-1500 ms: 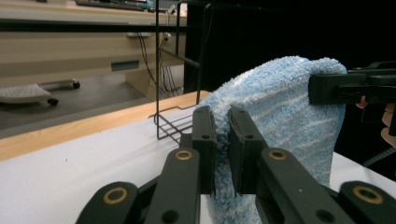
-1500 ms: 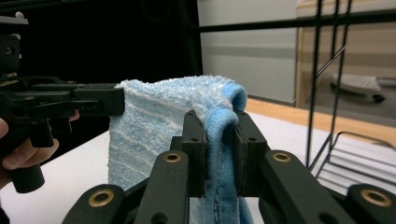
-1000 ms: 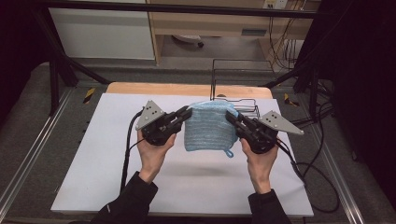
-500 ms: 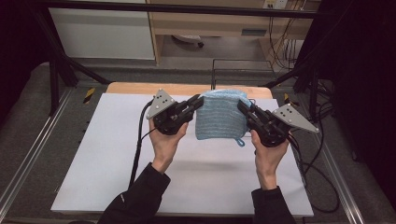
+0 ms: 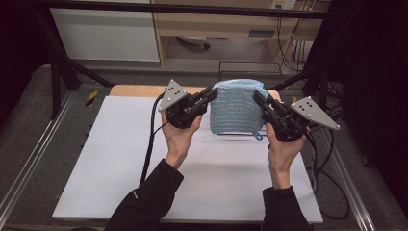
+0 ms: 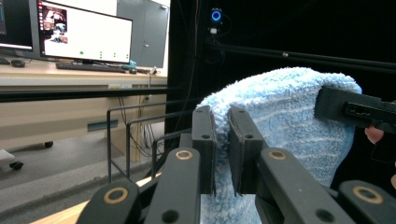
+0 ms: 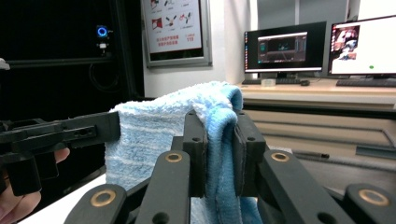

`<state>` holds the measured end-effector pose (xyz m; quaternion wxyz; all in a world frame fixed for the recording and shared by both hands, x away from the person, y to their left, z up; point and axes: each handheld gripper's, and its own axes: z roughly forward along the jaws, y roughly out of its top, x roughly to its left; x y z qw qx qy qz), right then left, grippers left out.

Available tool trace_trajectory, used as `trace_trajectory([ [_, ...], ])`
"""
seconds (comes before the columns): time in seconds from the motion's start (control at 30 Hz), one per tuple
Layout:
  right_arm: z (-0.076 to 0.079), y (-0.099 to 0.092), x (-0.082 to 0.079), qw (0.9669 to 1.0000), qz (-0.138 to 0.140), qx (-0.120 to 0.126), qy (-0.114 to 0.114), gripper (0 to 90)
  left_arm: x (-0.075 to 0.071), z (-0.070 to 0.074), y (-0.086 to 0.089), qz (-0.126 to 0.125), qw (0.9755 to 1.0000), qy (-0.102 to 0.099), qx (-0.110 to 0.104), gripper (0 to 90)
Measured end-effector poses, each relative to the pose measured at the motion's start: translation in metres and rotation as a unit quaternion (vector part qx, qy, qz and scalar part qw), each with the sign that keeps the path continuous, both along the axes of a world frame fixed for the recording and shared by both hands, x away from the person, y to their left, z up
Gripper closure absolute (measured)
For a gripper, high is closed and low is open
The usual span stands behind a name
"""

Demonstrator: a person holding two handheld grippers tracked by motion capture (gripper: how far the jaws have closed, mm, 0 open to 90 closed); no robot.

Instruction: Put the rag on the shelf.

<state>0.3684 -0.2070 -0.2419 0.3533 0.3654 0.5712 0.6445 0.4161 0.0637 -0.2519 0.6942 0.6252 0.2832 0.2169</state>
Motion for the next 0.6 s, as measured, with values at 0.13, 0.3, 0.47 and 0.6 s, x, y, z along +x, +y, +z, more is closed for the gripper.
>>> trace_trajectory([
  [0.13, 0.007, -0.002, 0.003, 1.0000, -0.006, -0.001, -0.007, 79.0, 0.004, 0.006, -0.004, -0.002, 1.0000, 0.001, -0.008, 82.0],
  [0.3, 0.017, -0.004, 0.008, 0.9998, -0.013, 0.000, -0.015, 79.1, 0.009, 0.015, -0.009, -0.002, 0.9998, -0.002, -0.019, 82.0],
  [0.47, 0.027, -0.008, 0.013, 0.9995, -0.019, 0.000, -0.025, 79.1, 0.014, 0.026, -0.014, 0.001, 0.9997, -0.014, -0.020, 82.1],
  [0.6, 0.034, -0.011, 0.016, 0.9992, -0.024, 0.002, -0.033, 79.1, 0.017, 0.037, -0.019, 0.003, 0.9996, -0.023, -0.017, 82.1],
])
